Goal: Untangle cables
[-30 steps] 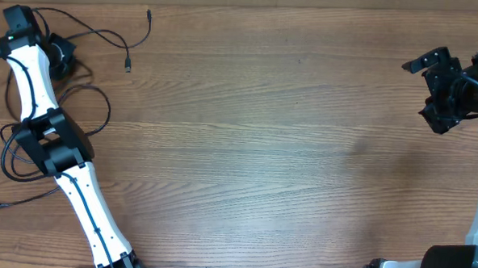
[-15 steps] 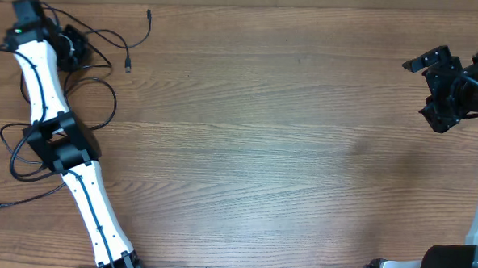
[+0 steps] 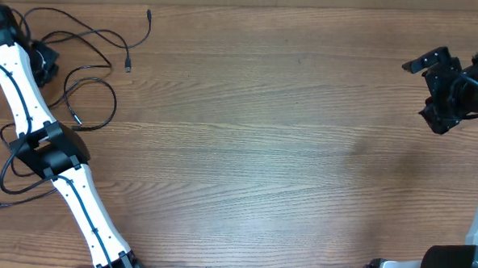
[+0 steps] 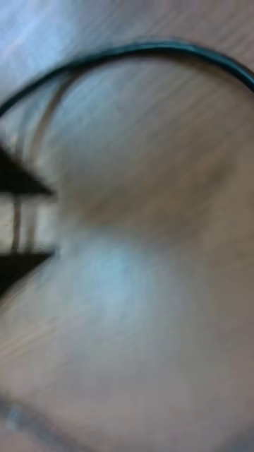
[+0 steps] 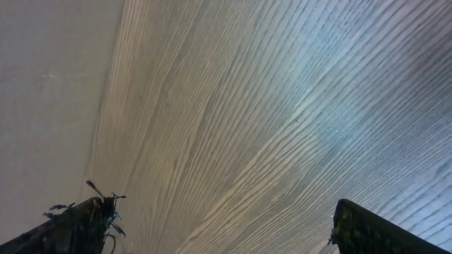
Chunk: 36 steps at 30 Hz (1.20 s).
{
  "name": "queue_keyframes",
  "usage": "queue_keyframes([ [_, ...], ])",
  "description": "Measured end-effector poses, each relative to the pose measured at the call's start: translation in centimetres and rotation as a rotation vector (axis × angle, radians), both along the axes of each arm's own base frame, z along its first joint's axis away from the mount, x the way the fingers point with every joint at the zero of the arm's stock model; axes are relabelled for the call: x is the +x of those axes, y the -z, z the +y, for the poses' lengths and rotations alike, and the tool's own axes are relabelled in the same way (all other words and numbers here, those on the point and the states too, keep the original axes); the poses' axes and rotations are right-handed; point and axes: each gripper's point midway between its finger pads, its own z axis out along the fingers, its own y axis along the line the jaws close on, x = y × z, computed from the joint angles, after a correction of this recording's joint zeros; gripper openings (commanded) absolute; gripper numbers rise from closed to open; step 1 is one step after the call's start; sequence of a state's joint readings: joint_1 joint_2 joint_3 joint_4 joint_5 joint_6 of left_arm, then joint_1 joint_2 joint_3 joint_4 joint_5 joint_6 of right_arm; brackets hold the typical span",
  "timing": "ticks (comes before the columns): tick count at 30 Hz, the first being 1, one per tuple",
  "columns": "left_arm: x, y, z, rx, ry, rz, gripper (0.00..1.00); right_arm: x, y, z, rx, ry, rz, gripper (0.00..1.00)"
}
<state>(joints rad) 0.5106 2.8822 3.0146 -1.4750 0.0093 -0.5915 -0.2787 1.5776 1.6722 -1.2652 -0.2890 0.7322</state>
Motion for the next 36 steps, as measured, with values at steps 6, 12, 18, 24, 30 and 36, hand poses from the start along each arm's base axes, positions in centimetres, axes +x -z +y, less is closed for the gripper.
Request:
queue_keyframes([
  [6, -2.3, 2.7, 0.2, -0.012, -0.019, 0.119, 0.69, -0.1, 0.0, 0.0, 0.002, 0.000, 0.004, 1.00],
  [12, -3.5, 2.7, 1.7, -0.045, -0.059, 0.111, 0.68, -0.1, 0.0, 0.0, 0.001, 0.000, 0.004, 1.00],
  [18, -5.6, 2.8, 3.6, -0.075, -0.114, 0.128, 0.66, -0.1, 0.0, 0.0, 0.002, 0.000, 0.004, 1.00],
  [24, -6.8, 2.8, 5.5, -0.074, -0.157, 0.121, 0.62, -0.1, 0.0, 0.0, 0.002, 0.000, 0.003, 1.00],
  [30, -6.5, 2.4, 6.4, -0.053, -0.167, 0.089, 0.59, 0.0, 0.0, 0.1, 0.004, 0.000, 0.002, 1.00],
  [36, -5.1, -1.8, 7.5, 0.019, -0.169, -0.021, 0.67, 0.0, 0.0, 0.1, 0.004, -0.001, 0.001, 1.00],
])
